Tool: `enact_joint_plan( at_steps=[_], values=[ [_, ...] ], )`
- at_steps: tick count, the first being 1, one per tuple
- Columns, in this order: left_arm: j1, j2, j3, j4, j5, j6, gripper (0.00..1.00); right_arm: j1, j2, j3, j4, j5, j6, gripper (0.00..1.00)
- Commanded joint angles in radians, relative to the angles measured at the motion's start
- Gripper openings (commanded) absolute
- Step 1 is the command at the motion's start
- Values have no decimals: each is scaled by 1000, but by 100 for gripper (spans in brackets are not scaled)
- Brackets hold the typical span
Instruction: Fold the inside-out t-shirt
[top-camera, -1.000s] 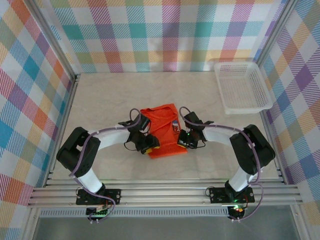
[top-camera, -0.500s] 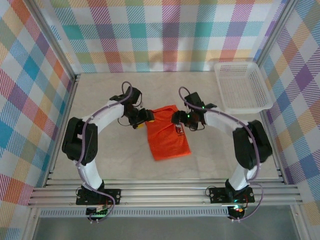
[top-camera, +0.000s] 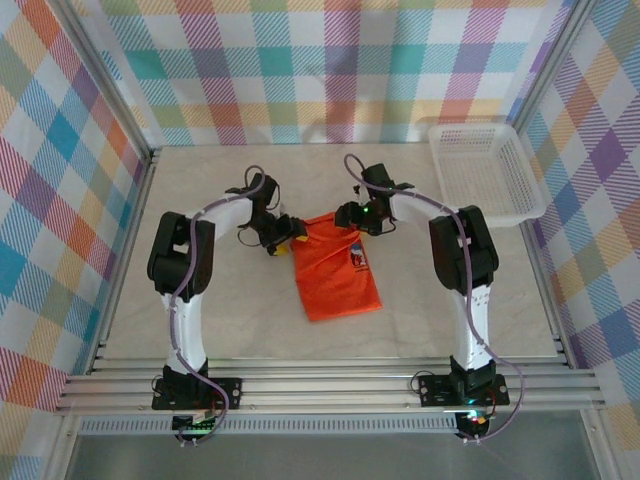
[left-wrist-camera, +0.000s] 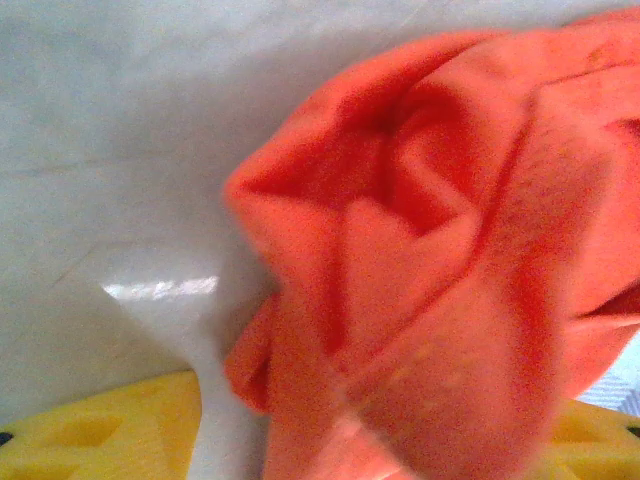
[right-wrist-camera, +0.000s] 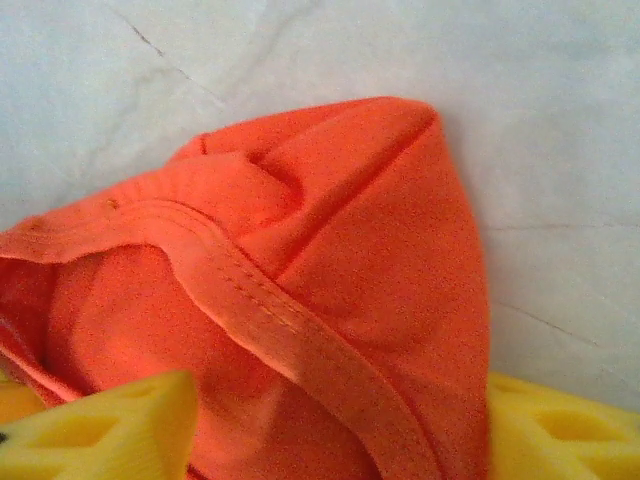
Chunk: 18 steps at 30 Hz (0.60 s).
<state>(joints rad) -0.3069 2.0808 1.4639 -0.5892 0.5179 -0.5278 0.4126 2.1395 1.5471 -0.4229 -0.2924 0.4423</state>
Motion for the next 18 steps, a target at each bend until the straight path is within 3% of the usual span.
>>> enact_joint_plan(
  at_steps=[1,5,12,15,18],
  values=[
    [-21,78,49,82,47,-31,62,3,33,29,18,-83,25,62],
    [-26,133,85,91,53,-41,57,4,59,50,4,-67,19,62],
    [-29,169,116,111,58,-61,47,3,53,72,-65,34,-57,72],
    [-45,190,144,127,62,-84,44,3,84,87,-41,-31,-26,63],
    [-71,209,159,159,78,-113,37,5,99,63,29,-123,44,42]
  ],
)
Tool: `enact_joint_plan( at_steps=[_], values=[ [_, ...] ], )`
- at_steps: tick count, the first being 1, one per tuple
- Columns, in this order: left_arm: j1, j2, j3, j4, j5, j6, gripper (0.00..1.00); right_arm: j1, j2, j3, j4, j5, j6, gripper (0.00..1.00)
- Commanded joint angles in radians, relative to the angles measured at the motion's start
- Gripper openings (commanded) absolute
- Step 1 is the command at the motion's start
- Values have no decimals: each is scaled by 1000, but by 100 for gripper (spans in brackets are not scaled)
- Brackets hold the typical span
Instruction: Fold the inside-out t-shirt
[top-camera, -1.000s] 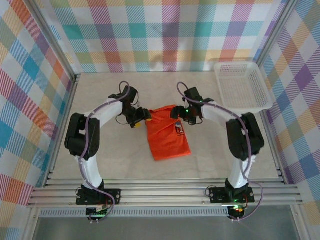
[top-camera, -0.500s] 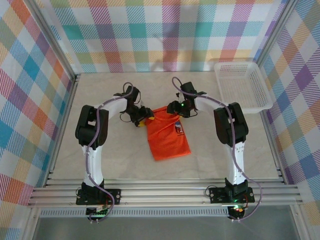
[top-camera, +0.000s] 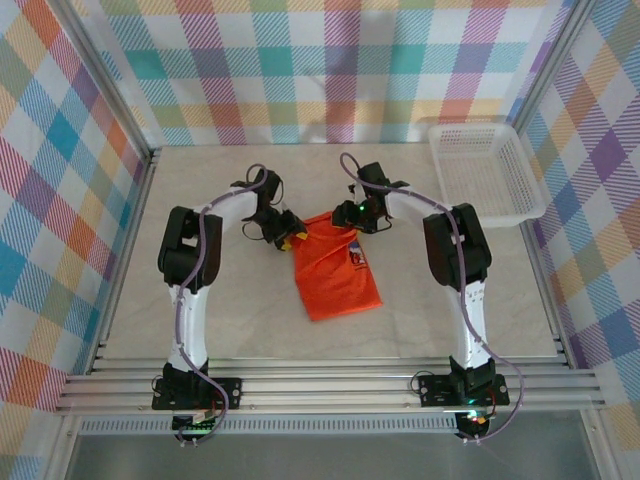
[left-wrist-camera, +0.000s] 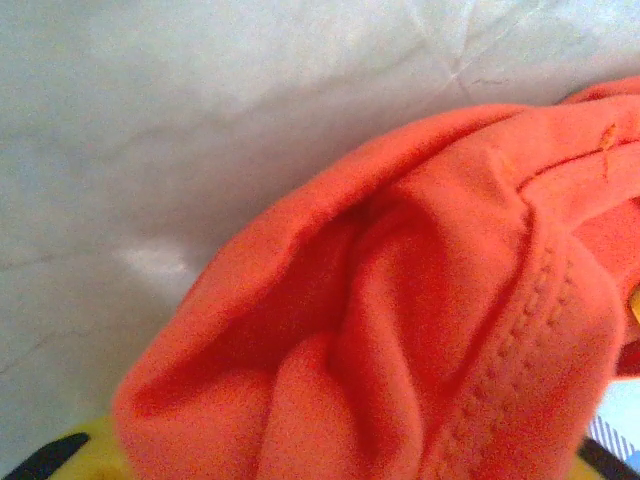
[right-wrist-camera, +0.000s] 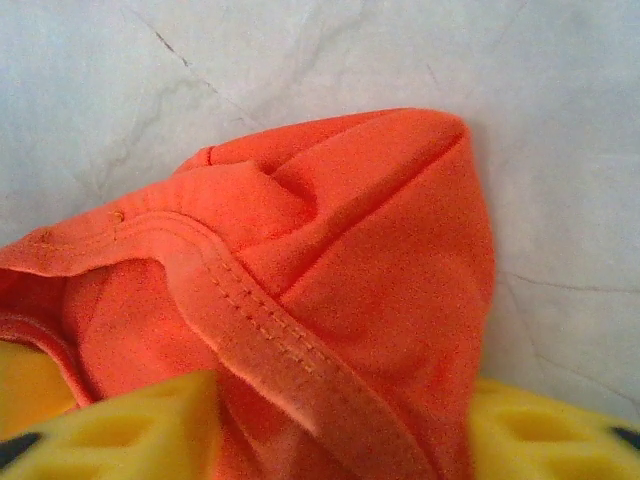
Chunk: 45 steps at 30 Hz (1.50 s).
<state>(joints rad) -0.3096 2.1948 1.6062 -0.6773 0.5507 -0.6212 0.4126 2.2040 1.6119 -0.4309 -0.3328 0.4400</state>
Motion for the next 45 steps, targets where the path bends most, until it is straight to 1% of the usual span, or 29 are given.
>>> enact_joint_plan(
  at_steps=[1,2,3,6,8,12,16,18,23,25,27,28,30,31,34,37,40,41,43,45],
  values=[
    [-75,98,17,260,47,-28,36,5,32,-18,66,-104,65,34],
    [-81,101,18,272,50,-36,34,6,27,-32,89,-116,80,29],
    [-83,103,19,282,54,-41,30,4,19,-44,105,-122,91,26],
    [-79,106,31,295,67,-55,13,0,-14,-71,127,-121,99,17],
    [-69,104,59,289,73,-57,1,-14,-37,-72,125,-122,102,8],
    [-46,99,153,247,80,-49,0,-52,-80,-53,124,-144,118,0],
    [-19,117,329,149,79,-10,0,-85,-110,29,94,-149,117,0],
    [-5,132,437,97,81,3,0,-99,-110,103,56,-147,105,0],
    [40,186,785,-5,93,3,0,-128,-95,362,-67,-143,62,0],
    [47,187,877,-9,100,-6,0,-130,-89,467,-117,-143,39,0],
    [44,155,889,11,113,-1,0,-129,-98,519,-147,-150,27,0],
    [38,128,872,12,115,17,0,-128,-117,512,-148,-152,20,0],
    [18,54,765,29,101,62,0,-120,-179,413,-105,-151,19,0],
    [6,-3,663,70,93,77,0,-113,-223,326,-62,-149,20,0],
    [-39,-180,268,247,49,84,0,-84,-340,28,65,-143,34,0],
    [-97,-307,-114,399,4,59,0,-49,-436,-288,192,-128,63,0],
    [-163,-403,-403,542,-53,12,0,-33,-531,-565,307,-112,121,0],
    [-180,-425,-473,577,-72,-8,0,-28,-565,-634,332,-103,143,0],
    [-207,-452,-559,616,-98,-38,0,-25,-623,-735,362,-80,167,0],
    [-220,-463,-594,623,-122,-47,0,-23,-665,-780,369,-59,169,0]
  ],
)
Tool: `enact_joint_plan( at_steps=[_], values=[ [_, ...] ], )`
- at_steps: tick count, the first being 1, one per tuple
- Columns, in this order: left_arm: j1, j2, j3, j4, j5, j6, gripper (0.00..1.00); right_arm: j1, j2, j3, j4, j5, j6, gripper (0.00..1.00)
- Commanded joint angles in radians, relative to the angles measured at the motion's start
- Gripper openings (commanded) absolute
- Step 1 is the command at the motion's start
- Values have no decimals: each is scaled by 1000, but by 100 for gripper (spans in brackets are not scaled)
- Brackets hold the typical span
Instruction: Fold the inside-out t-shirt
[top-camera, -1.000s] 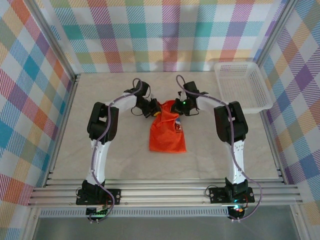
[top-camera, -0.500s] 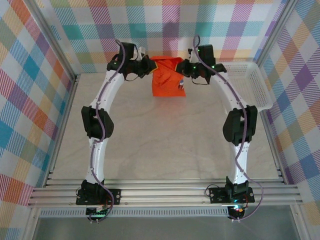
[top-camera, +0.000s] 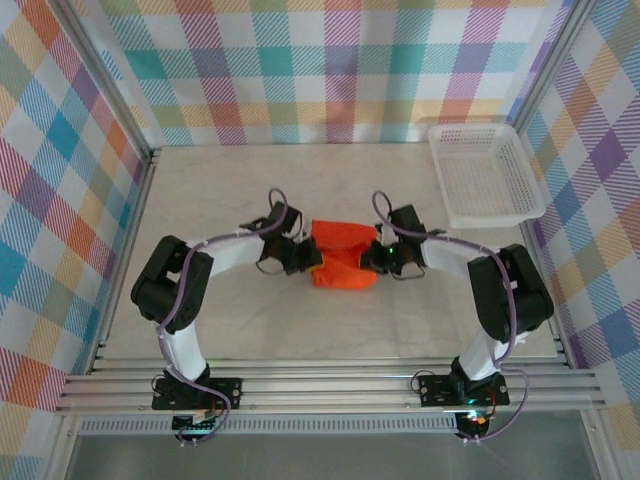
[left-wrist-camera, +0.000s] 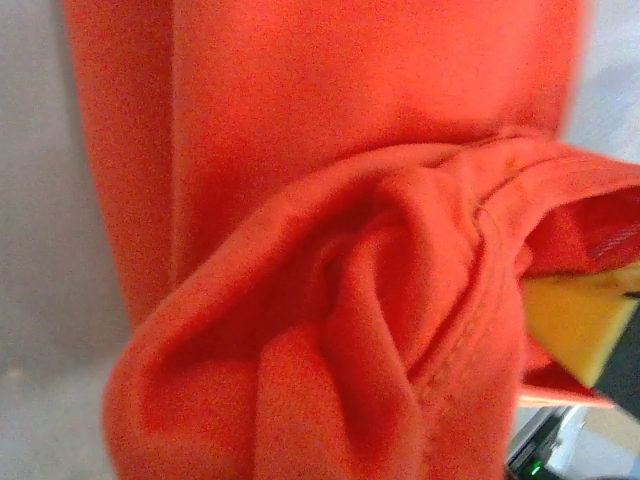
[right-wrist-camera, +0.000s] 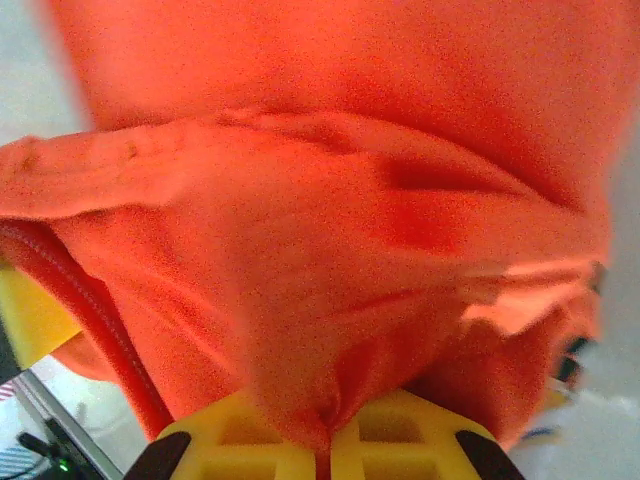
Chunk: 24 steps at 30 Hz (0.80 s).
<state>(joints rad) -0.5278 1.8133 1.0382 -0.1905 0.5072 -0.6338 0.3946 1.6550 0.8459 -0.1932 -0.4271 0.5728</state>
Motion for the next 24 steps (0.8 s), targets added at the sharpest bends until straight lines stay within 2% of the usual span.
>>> enact_joint_plan(
  at_steps=[1,8,11,15,19,24],
  values=[
    [-1,-78,-22,128,-84,-32,0,-5,-126,-15,113,52,26,0],
    [-2,-12,212,-58,-110,66,0,-8,-92,121,-21,172,-60,0],
    [1,44,335,-188,-149,125,0,-18,-34,186,-36,192,-79,0],
    [20,118,467,-262,-167,171,0,-37,59,273,-37,208,-96,0],
    [53,267,649,-306,-131,197,0,-69,141,344,-68,281,-92,0],
    [61,513,920,-409,-99,232,0,-91,241,370,-52,287,-71,0]
  ],
)
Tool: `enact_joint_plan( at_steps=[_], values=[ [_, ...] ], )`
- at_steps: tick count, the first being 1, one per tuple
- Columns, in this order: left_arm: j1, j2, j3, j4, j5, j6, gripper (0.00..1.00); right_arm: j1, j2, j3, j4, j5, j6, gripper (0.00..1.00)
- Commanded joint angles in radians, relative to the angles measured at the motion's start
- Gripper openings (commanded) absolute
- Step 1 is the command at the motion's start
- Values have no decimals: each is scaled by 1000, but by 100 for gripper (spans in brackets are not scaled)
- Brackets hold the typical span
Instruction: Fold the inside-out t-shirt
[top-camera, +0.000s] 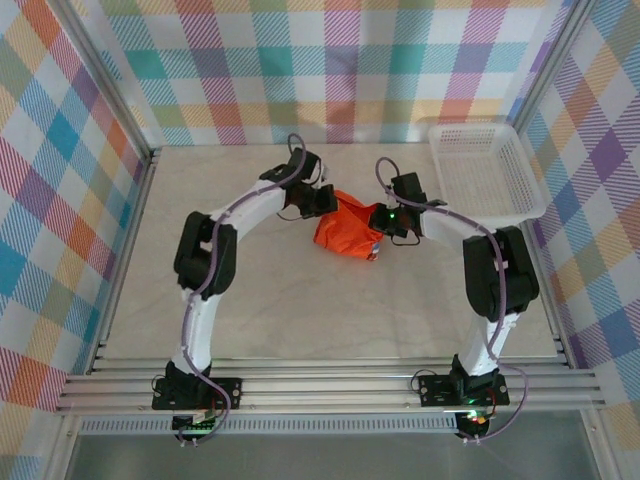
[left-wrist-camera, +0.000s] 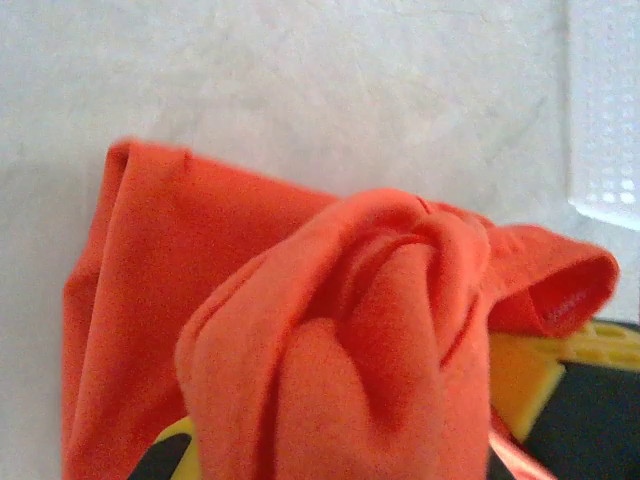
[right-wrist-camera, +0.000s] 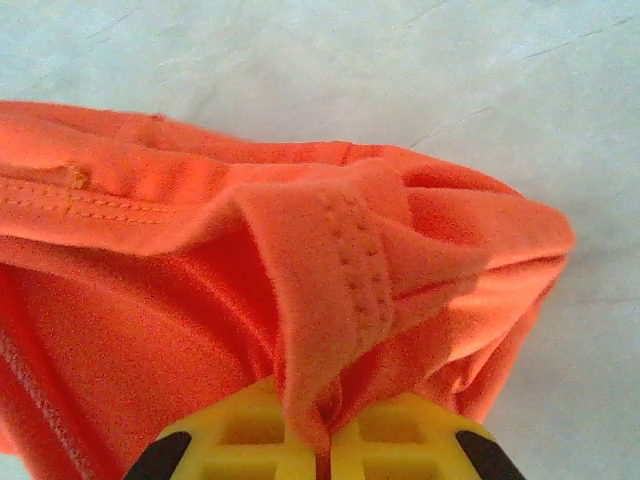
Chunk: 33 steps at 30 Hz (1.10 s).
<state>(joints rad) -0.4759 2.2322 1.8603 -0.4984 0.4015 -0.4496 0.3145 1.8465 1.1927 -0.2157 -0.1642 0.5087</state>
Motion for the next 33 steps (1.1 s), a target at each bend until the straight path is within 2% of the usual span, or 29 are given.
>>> enact_joint_plan(
  at_steps=[1,4,9,10,12,13,14,16,17,19,20,25,28,33],
  values=[
    [15,138,137,-112,10,44,0,-13,72,32,-37,32,-3,0],
    [29,219,190,-113,45,23,0,-21,124,30,-36,41,15,0],
    [37,218,166,-129,28,36,0,-27,141,22,-52,47,27,2],
    [39,201,162,-140,23,40,0,-26,127,25,-58,44,23,8],
    [42,156,157,-164,-4,53,2,-27,85,36,-81,39,16,29],
    [43,126,158,-178,-20,59,8,-26,55,48,-103,36,9,42],
    [43,103,167,-193,-30,63,19,-27,25,61,-128,36,1,47],
    [43,61,187,-218,-39,65,51,-27,-30,83,-178,39,-7,50],
    [43,43,205,-237,-44,66,62,-25,-58,91,-204,41,-6,51],
    [42,12,229,-264,-43,71,71,-25,-106,89,-238,40,3,49],
    [42,-5,236,-274,-40,72,72,-23,-129,81,-249,35,16,47],
    [40,-84,194,-291,-28,56,68,9,-206,-17,-169,-51,153,27],
    [34,-134,86,-201,49,-7,63,39,-215,-80,-57,-103,246,16],
    [3,-148,-72,34,136,-170,59,66,-136,-107,63,-134,340,11]
  ],
)
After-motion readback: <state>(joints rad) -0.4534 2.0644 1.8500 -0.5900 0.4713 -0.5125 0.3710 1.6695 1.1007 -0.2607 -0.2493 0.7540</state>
